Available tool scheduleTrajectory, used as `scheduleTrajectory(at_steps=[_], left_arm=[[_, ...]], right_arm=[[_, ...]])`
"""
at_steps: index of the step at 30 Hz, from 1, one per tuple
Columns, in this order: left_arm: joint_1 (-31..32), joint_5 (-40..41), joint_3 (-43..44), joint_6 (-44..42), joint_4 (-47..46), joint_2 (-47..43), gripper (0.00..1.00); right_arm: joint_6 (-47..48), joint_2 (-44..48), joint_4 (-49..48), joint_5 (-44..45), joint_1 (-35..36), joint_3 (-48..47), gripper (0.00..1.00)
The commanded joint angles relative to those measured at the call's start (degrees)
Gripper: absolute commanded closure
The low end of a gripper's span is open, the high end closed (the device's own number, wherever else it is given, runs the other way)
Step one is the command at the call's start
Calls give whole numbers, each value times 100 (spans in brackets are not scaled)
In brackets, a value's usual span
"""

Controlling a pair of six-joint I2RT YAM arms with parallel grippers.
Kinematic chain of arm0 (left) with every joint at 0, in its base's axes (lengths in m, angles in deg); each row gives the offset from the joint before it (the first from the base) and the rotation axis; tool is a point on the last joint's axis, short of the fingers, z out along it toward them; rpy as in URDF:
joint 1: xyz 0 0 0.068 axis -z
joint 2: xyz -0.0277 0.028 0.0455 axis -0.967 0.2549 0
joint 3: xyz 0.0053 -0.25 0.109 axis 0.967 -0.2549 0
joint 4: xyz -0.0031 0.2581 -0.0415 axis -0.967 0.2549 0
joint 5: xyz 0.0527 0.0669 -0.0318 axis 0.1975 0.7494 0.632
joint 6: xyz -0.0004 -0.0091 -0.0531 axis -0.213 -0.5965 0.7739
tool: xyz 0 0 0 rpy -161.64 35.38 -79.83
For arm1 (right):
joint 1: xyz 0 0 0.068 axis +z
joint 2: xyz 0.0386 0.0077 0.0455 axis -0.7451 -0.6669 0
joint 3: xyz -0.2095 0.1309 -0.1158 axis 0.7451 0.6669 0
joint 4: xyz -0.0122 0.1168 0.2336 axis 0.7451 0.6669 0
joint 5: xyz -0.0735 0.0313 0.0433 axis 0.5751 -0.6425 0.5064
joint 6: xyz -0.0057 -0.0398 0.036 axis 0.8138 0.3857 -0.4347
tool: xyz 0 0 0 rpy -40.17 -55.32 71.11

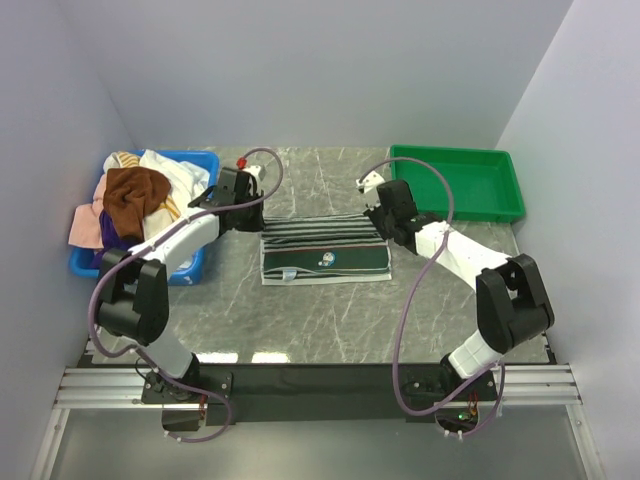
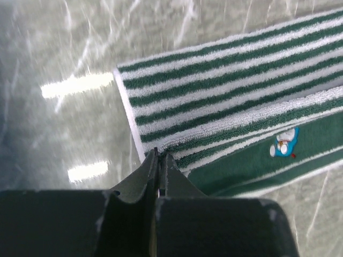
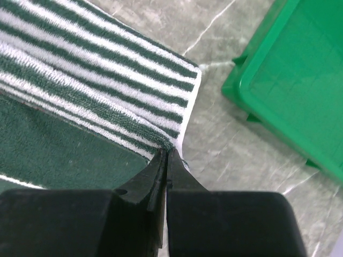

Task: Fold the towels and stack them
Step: Fold the towel

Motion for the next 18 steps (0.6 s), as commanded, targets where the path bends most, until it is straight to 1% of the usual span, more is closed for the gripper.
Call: scheduleTrajectory(at_steps=[1,6,11,12,18], left_arm=[[-22,392,-274,344,50,-450,99],[31,392,-661,705,23,-670,99],[83,392,-1145,1136,-108,-872,99],[101,392,-1215,1197,-196,-855,99],[206,392,-1462,1505,-285,-460,99]], right_arm=[[-324,353,13,603,-15,169,100],[-808,432,172,551,47,266,100],[-1413,275,443,857,38,275,100],[-1493,100,627,902,38,214,100],[-2029,-455,901,990,38,108,100]])
